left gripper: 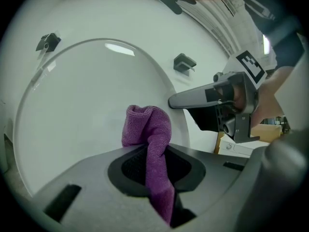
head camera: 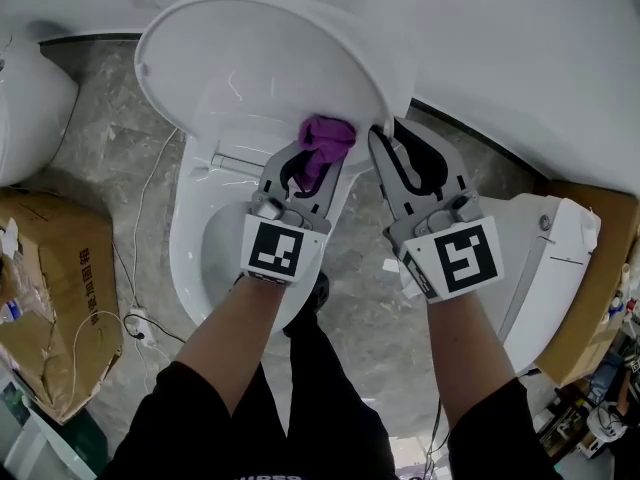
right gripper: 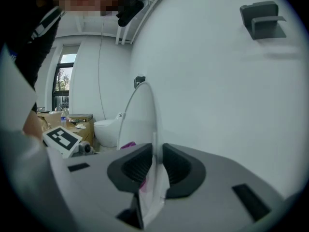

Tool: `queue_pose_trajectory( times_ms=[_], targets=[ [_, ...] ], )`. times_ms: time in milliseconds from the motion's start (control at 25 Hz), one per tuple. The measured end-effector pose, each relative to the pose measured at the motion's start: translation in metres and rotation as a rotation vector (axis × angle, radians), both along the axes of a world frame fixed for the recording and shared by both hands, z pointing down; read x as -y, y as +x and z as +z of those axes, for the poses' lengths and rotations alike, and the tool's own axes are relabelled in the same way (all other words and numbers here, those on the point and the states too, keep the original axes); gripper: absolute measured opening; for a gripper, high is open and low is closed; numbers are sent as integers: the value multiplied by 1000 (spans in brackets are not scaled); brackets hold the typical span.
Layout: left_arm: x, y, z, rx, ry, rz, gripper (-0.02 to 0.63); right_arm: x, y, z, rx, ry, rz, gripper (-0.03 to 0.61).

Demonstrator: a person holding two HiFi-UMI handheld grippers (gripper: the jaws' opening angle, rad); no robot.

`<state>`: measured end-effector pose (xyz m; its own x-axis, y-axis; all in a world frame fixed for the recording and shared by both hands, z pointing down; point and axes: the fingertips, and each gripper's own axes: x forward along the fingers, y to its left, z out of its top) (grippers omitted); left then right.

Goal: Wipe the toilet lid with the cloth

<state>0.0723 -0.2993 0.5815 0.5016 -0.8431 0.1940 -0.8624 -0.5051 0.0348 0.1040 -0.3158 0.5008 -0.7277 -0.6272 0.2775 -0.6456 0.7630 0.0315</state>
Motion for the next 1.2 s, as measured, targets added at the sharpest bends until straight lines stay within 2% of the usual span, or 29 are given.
queue_pose_trajectory(
  times_ms=[240, 480, 640, 960, 1200],
  targets=[
    [-16, 46, 13, -20, -35, 154, 66, 0, 1, 0, 7, 14, -7, 75],
    [-20, 38, 24, -11, -14, 288, 66, 0, 3, 1, -16, 14, 24, 75],
    [-9, -4, 22, 14, 7, 269, 66, 1, 3, 1, -22, 8, 61, 74],
    [9, -133, 22, 37, 3, 147, 66, 4, 7, 4, -49, -17, 157, 75],
    [12, -206, 22, 58, 19, 104, 66, 7, 5, 2, -59, -27, 251, 75]
  ],
)
